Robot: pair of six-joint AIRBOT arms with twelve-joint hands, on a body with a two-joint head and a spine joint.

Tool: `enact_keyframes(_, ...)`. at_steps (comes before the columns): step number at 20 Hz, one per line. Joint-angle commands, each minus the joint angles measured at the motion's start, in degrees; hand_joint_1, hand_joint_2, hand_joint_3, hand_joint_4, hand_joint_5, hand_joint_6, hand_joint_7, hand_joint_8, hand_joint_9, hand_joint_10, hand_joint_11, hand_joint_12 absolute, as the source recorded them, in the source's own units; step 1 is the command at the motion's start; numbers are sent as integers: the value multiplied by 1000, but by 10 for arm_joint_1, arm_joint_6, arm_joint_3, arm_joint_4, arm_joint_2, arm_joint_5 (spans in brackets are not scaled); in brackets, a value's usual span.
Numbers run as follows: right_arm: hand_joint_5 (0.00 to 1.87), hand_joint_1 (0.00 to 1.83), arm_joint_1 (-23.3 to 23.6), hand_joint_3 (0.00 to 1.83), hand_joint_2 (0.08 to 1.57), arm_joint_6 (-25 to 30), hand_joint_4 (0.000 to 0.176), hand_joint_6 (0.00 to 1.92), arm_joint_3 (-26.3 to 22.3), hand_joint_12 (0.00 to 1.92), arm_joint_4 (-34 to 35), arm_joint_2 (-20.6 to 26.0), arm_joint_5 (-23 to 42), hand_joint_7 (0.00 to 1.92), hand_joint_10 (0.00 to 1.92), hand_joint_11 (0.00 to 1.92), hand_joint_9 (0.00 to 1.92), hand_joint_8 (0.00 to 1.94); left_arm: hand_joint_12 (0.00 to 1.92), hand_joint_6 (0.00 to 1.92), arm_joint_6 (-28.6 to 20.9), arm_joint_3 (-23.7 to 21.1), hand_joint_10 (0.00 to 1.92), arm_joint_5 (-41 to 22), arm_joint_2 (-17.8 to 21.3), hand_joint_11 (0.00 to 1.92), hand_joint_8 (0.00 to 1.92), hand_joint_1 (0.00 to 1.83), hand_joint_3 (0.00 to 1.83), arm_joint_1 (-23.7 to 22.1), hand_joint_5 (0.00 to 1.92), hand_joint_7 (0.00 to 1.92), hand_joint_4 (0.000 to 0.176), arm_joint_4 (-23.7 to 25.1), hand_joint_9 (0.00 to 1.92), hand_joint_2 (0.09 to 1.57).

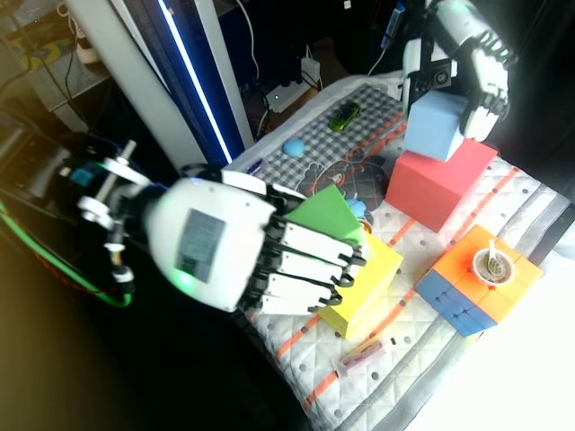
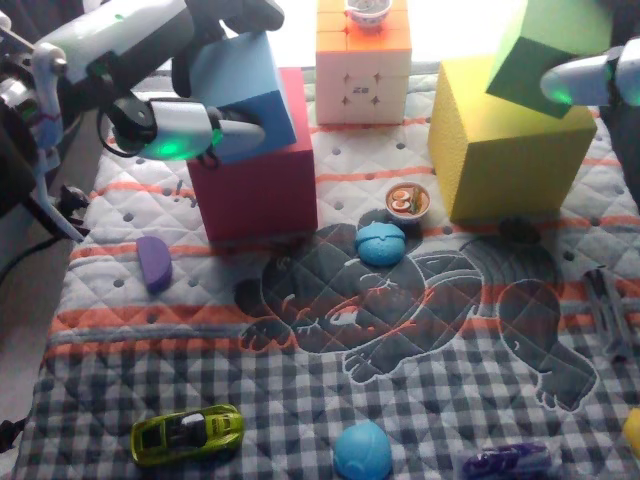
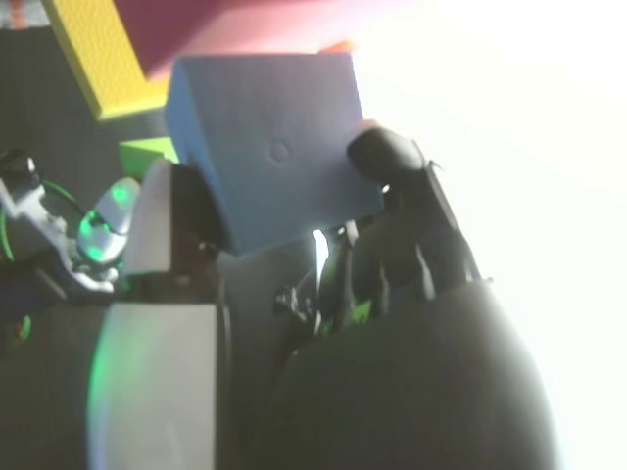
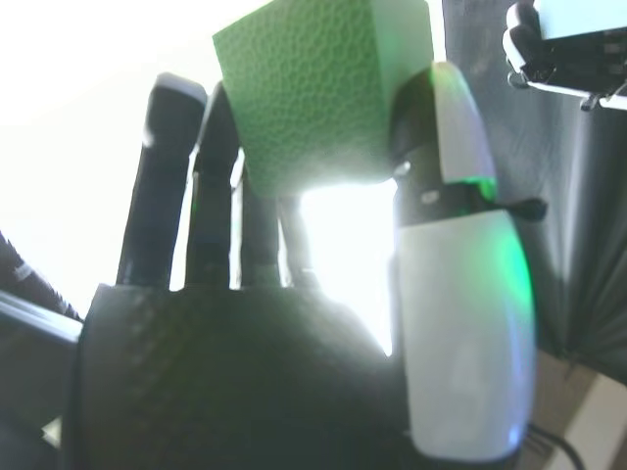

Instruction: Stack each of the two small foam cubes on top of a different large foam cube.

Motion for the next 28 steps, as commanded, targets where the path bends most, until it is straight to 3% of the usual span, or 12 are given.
enact_keyframes(1,487,1109,10,0,1333,3,0,1678,5,1921,3,3,59,704,1740,619,549,1519,1826,258,3,5,1314,-52,-2,460,252,1287,0,-8,196,225,0,4,368,1194)
enact_keyframes(2,488,1106,11,0,1334,3,0,1696,11,1921,3,-3,50,699,1715,588,536,1504,1860,153,3,10,1391,-46,-6,488,192,1226,0,-8,247,276,0,-2,358,1199)
enact_keyframes(4,510,1102,12,0,1333,3,0,1729,17,1921,2,-14,38,680,1628,475,493,1462,1646,81,3,15,694,-42,-11,19,50,1057,2,-8,229,116,0,-6,13,1207)
enact_keyframes(6,65,1074,12,0,1140,3,0,1094,18,1846,2,-19,32,224,1354,201,199,882,1064,6,3,15,68,-42,-12,0,1,805,0,-8,61,7,11,-6,0,1188)
enact_keyframes(8,2,721,13,0,1136,3,0,562,17,1857,2,-21,29,104,1158,21,16,473,547,4,3,15,2,-45,-12,0,0,698,0,-8,18,0,80,-6,0,1184)
enact_keyframes(10,0,502,14,0,1047,3,21,45,16,1373,2,-21,29,3,157,0,0,43,217,0,3,13,0,-49,-11,0,0,669,0,-6,0,0,138,-7,0,1156)
enact_keyframes(14,0,583,21,0,1120,3,94,0,-2,1145,2,-19,47,0,0,0,0,0,240,0,3,-2,0,-83,5,0,0,670,0,2,0,0,169,-7,0,1134)
enact_keyframes(17,0,507,30,4,1059,3,85,0,-29,40,2,11,88,0,0,0,0,0,1,0,3,-21,0,-116,31,0,0,694,0,6,0,0,176,-7,0,1147)
enact_keyframes(20,0,590,33,11,1073,3,90,0,-71,0,-5,62,139,0,0,0,0,0,0,0,3,-54,0,-176,66,0,0,606,0,17,0,0,165,3,0,1085)
enact_keyframes(22,0,530,33,0,1041,3,103,0,-107,987,-26,102,176,0,0,0,0,0,0,0,3,-82,0,-226,96,0,0,629,0,31,0,0,176,15,0,1093)
enact_keyframes(24,0,498,39,0,1038,3,107,0,-136,1320,-33,135,212,0,0,0,0,0,0,0,-6,-105,0,-279,122,0,0,611,0,49,0,0,176,21,0,1067)
enact_keyframes(28,0,394,24,0,1018,3,107,0,-165,552,-68,173,269,0,0,0,0,0,0,0,-70,-113,0,-329,143,0,0,660,0,67,0,0,176,49,0,1067)
